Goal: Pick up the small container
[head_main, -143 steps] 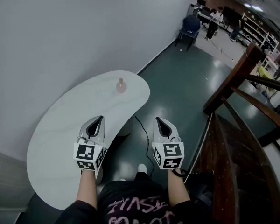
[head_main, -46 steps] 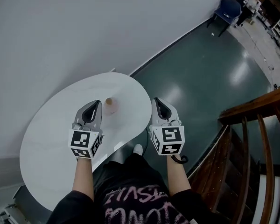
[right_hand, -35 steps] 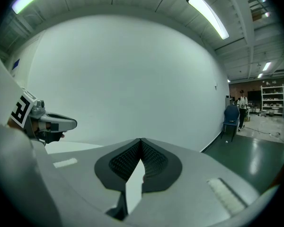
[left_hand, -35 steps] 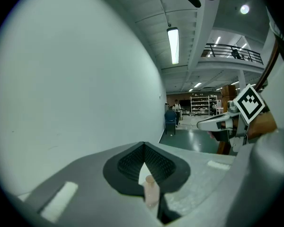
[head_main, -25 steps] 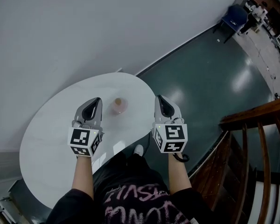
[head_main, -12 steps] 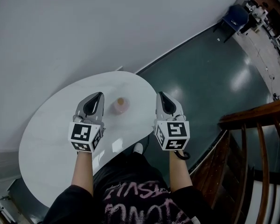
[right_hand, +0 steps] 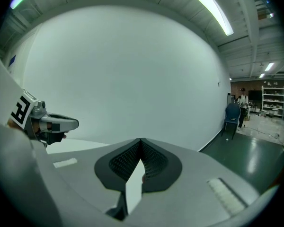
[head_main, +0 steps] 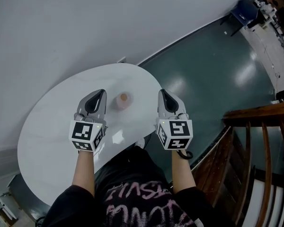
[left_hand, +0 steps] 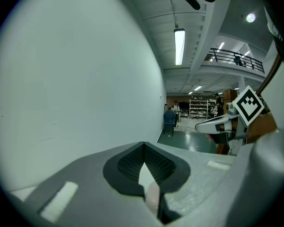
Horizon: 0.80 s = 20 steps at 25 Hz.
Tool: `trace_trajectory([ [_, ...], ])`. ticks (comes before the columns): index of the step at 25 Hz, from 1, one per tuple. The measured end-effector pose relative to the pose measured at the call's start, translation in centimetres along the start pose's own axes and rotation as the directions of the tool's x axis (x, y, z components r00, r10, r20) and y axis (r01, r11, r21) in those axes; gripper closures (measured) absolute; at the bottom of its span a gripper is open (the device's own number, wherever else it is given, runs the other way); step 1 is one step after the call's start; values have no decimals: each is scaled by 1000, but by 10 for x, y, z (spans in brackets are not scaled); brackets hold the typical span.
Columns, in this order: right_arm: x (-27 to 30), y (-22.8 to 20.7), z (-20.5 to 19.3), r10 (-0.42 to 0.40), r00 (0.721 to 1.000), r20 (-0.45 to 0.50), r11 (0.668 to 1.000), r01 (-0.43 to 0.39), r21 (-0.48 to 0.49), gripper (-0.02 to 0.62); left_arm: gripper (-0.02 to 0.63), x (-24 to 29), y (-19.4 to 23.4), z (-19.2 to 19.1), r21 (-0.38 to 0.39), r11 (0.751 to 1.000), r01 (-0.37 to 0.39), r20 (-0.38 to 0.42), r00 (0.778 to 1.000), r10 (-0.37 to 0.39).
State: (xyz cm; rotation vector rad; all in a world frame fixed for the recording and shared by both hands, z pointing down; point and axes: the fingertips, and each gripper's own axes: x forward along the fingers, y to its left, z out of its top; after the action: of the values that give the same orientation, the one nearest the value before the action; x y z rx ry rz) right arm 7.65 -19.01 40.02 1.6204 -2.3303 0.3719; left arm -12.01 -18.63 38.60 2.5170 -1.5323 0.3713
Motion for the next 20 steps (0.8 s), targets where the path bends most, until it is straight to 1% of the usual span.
trace_trajectory([
  [5,7,2,-12,7,1000,-27,1000,-7,1,588,606,5,-1,-15,-16,1000,7,-29,1000,-8],
  [9,10,2,-27,9,998,-58,1000,-9,0,588,606,9,-3,-29,-18,1000,10,-41,999,-11],
  [20,14,7,-69,37,992,-119,999,-35,22,587,606,11,-14,-66,-53,998,15,-91,996,-19],
])
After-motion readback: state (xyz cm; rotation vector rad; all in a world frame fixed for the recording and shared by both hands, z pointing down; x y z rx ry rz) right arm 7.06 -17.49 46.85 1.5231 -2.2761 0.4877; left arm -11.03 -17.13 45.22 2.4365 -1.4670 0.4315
